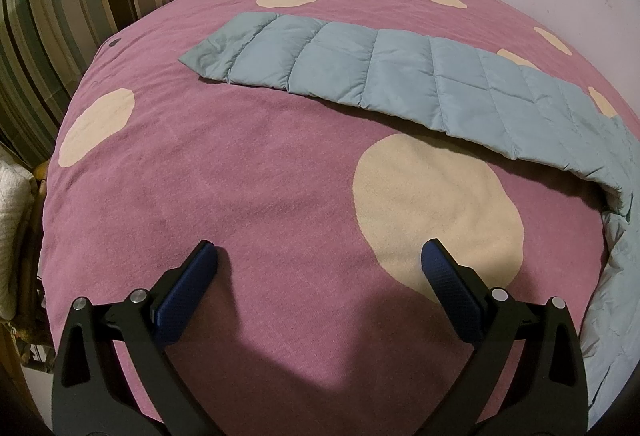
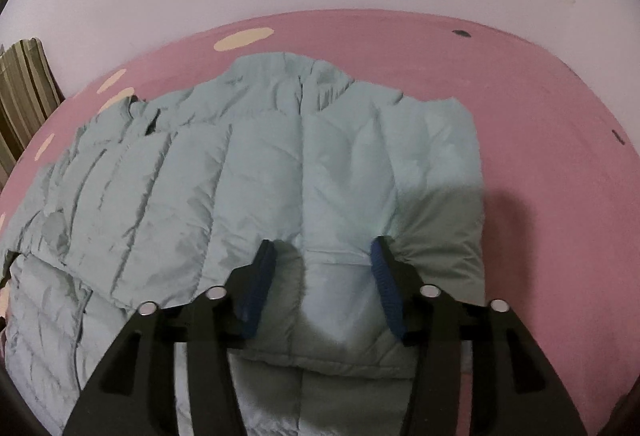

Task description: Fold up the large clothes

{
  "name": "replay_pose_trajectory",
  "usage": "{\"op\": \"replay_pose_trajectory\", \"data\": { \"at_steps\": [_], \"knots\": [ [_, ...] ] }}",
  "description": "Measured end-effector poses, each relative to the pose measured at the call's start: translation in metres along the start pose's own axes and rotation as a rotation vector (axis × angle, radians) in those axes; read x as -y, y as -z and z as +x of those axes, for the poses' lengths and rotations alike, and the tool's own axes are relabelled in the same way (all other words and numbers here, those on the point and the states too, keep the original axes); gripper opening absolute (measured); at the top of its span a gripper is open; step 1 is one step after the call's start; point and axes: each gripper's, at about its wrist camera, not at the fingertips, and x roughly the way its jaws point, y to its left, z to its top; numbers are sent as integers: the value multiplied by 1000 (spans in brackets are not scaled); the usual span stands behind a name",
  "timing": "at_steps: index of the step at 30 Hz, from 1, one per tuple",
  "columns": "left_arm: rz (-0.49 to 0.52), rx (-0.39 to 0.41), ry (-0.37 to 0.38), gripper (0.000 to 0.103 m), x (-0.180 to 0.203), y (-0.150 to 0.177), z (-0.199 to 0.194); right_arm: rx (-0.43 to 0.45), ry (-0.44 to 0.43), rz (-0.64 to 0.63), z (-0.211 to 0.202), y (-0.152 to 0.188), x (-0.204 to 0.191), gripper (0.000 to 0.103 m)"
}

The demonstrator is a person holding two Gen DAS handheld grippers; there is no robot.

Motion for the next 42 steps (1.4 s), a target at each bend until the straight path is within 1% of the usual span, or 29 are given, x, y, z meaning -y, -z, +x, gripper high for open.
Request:
{"op": "replay_pose_trajectory", "data": {
  "at_steps": [1,4,7,12,14,16,20,23,26,27,28,29,30,31,32,34,36,38,39,40,41,42],
  "knots": [
    [1,-1,-1,101,0,0,0,-4,1,-7,4,0,-1,69],
    [0,0,-1,101,-1,0,0,-1,4,-30,5,5,-7,79],
    [1,0,-1,101,0,0,0,1,22,-58,9,7,-12,82],
    [-6,5,17,101,0,-1,-2,1,13,-57,13,9,-12,87],
    [7,-2,40,101,-3,-2,-4,0,14,-63,14,8,-13,89],
    [1,-10,85,101,-10,-5,-7,-2,13,-69,14,7,-13,90],
    [-71,14,110,101,-34,-24,-10,-2,14,-72,15,7,-14,91],
    [-117,16,145,101,-58,-51,-1,-1,20,-77,15,8,-16,92],
    [-144,63,185,101,-79,-79,11,0,23,-80,16,8,-16,92],
    [-156,76,202,99,-85,-87,15,0,25,-82,16,8,-16,92],
    [-182,79,234,94,-93,-96,22,1,25,-82,16,7,-16,92],
    [-211,65,267,90,-101,-102,30,2,25,-83,16,7,-15,92],
    [-249,46,311,84,-109,-107,38,2,25,-83,17,7,-15,92],
    [-310,19,363,83,-119,-111,50,2,26,-84,17,7,-15,92],
    [-361,8,394,83,-127,-114,59,2,26,-84,17,7,-15,92],
    [-390,29,419,83,-133,-119,64,2,25,-85,17,7,-14,92],
    [-378,42,420,82,-133,-123,68,2,26,-86,17,7,-14,92],
    [-379,49,407,76,-132,-127,72,3,25,-86,17,7,-14,92],
    [-380,50,399,68,-133,-128,73,3,25,-86,18,7,-14,92],
    [-378,53,380,56,-132,-129,74,3,26,-86,18,7,-14,92],
    [-374,56,368,50,-133,-130,75,3,26,-87,18,7,-14,92],
    [-369,59,358,38,-134,-130,76,3,25,-88,18,7,-14,92]
  ]
}}
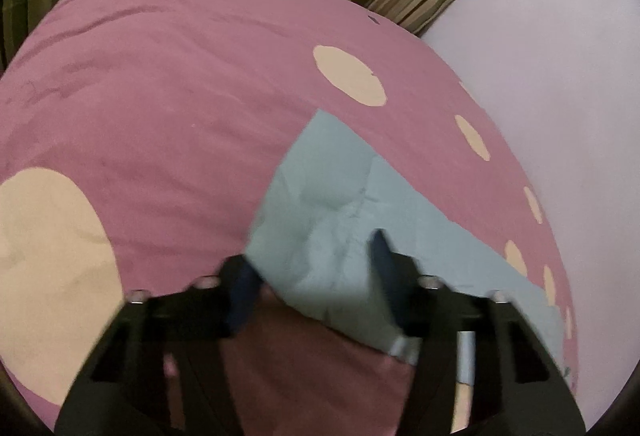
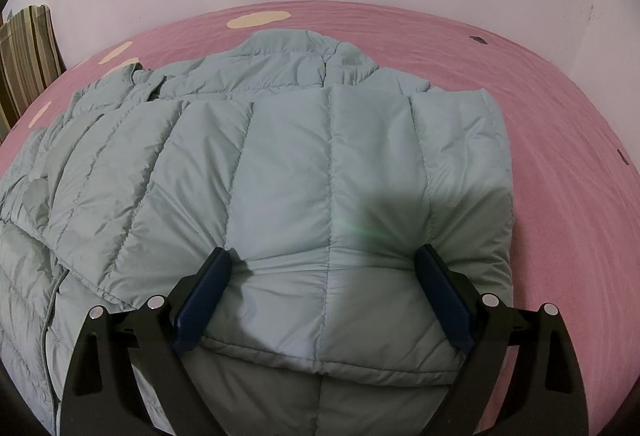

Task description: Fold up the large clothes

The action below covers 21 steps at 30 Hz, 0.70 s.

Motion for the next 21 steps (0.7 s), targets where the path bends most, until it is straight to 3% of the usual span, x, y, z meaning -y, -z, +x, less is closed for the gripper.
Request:
{"op": "replay_pose_trajectory", "data": {
  "at_steps": [4,12,16,21],
  "knots": [
    [33,9,-30,9,-4,-3,1,0,-1,0,2,-1,1,92],
    [136,76,-58,5,23,2,-24,1,-2,-1,1,0,1,92],
    [231,109,-15,5,65,12,-43,1,-2,0,0,1,1,92],
    [338,94,68,5,126,36,-54,2,-4,0,0,1,1,93]
  ]
}}
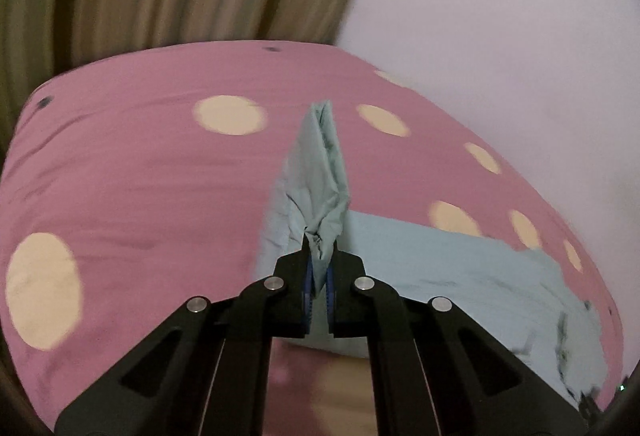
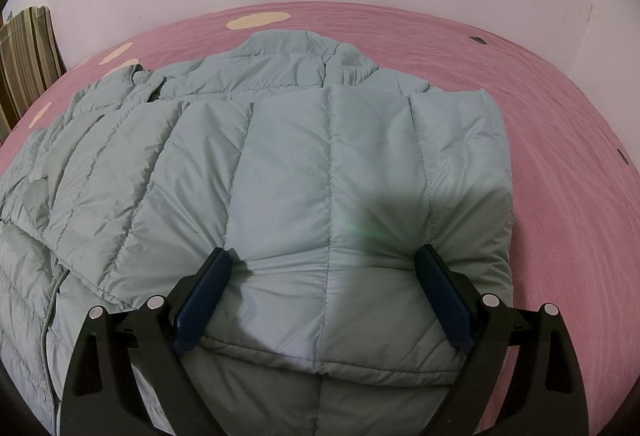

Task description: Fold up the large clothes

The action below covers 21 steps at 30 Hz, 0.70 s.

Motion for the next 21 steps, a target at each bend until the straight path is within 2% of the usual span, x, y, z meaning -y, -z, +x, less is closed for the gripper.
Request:
{"op": "replay_pose_trajectory", "data": {
  "at_steps": [6,11,16,21],
  "knots": [
    [146,-35,135,5,107,27,-5,0,0,1,-1,1,0,93],
    [269,-76,262,5,200,62,-10,1,1,2,-2,2,-1,93],
    [360,-119,344,5,273,97,-9,3,-6,6,-1,1,-1,93],
    [448,-161,397,5,329,135,-8,4,-9,9,-1,1,-1,93]
  ]
}}
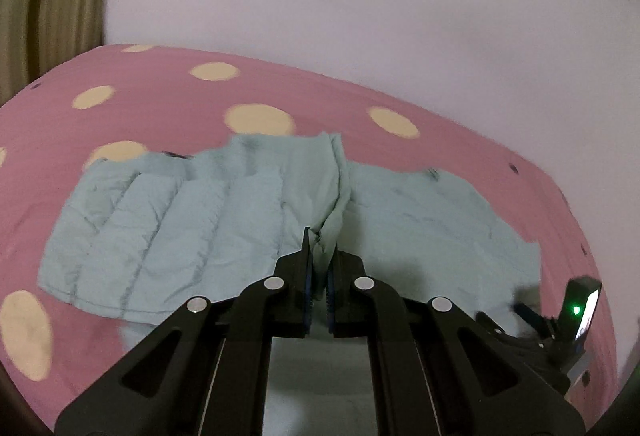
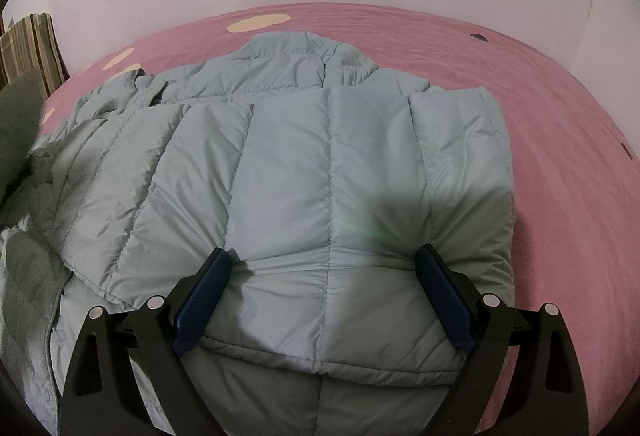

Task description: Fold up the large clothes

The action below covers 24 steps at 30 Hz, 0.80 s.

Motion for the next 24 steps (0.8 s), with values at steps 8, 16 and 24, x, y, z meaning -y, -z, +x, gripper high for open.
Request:
{"op": "replay_pose_trajectory", "data": {
  "at_steps": [8,16,24],
  "knots": [
    [62,-104,21,5,54,38,42,2,-9,7,1,-2,-2,93],
    [85,-140,14,5,62,54,54,3,-9,8,2,-2,-4,93],
    [125,-110,42,59,73,56,33,2,-8,9,0,0,0,93]
  ]
}}
